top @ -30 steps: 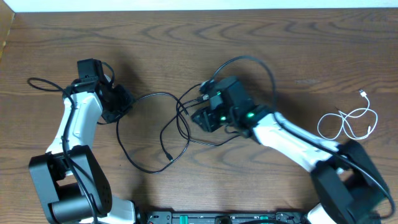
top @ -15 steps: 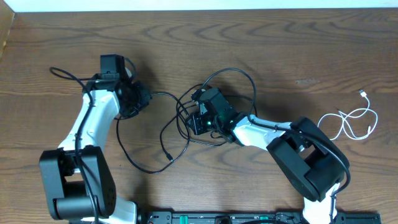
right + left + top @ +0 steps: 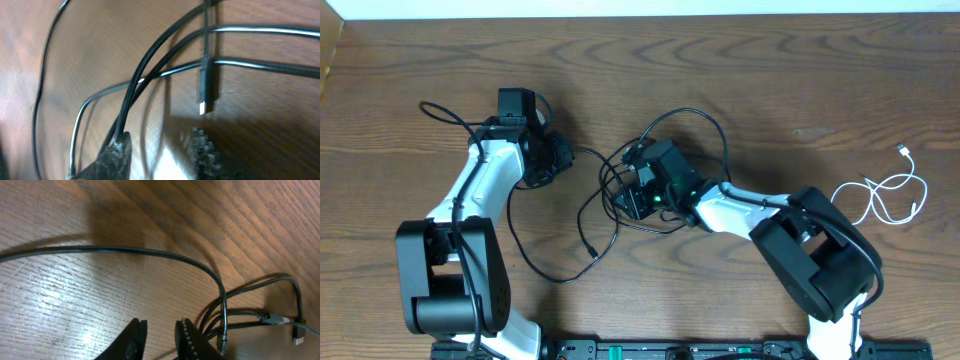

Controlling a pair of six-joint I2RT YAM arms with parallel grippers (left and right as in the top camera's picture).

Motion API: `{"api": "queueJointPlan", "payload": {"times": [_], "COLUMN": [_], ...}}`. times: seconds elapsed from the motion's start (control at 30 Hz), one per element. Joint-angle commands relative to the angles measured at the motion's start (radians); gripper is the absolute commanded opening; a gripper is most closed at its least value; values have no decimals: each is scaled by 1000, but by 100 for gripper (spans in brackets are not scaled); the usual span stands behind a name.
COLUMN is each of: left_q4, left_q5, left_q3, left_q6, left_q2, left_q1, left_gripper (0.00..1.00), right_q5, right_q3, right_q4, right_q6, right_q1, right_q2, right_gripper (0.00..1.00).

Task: Untangle cables
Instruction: 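Grasp a black cable with the right gripper and lift it up-right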

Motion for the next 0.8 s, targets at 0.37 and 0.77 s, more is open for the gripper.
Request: {"api": "queueJointPlan", "payload": {"times": [0.37, 0.77], "left_q4": [4, 4], "left_q5": [-9, -9], "left_q3": [0, 0], "left_q6": [2, 2], "left_q2": [10, 10], "left_q1": [-1, -1], "left_gripper": [33, 33], "right_q5": [-56, 195], "right_q3": [-9, -9], "right_q4": [-173, -303], "right_q6": [-97, -97], "right_q1": [27, 162], "right_q2": [-146, -100], "right_gripper": [50, 41]}}
